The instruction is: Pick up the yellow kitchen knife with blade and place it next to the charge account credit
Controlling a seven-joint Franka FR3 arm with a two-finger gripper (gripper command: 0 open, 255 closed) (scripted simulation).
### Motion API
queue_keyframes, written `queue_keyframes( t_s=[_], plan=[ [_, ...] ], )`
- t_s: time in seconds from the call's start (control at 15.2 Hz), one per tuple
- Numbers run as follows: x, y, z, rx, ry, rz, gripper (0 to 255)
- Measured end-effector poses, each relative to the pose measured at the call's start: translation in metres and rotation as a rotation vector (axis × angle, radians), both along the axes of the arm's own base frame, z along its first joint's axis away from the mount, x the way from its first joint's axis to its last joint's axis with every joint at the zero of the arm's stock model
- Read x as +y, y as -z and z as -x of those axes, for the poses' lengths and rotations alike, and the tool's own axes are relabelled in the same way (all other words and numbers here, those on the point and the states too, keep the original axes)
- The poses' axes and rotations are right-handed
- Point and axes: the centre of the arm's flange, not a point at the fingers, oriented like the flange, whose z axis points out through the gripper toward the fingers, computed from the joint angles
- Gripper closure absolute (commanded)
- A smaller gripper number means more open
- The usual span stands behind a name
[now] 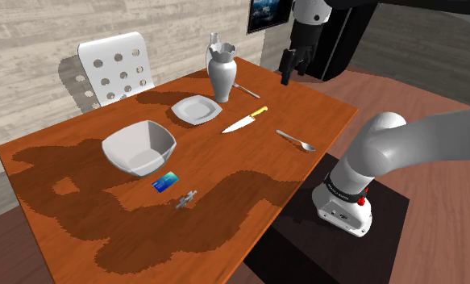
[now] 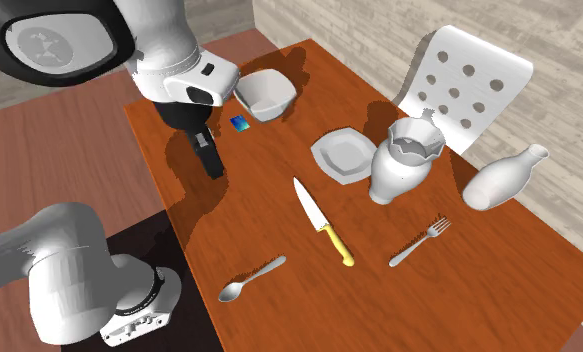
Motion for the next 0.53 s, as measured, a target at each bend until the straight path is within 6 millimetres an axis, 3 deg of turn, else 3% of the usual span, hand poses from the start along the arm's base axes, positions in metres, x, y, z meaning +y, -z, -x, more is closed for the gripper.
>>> queue_keyframes(
  t_s=[0.13,0.53],
  plan=[
    [0.001,0.004,-0.005,0.003,0.02,-0.001,0],
    [-0.008,0.05,-0.069,0.031,0.253,-0.016,0]
  ],
)
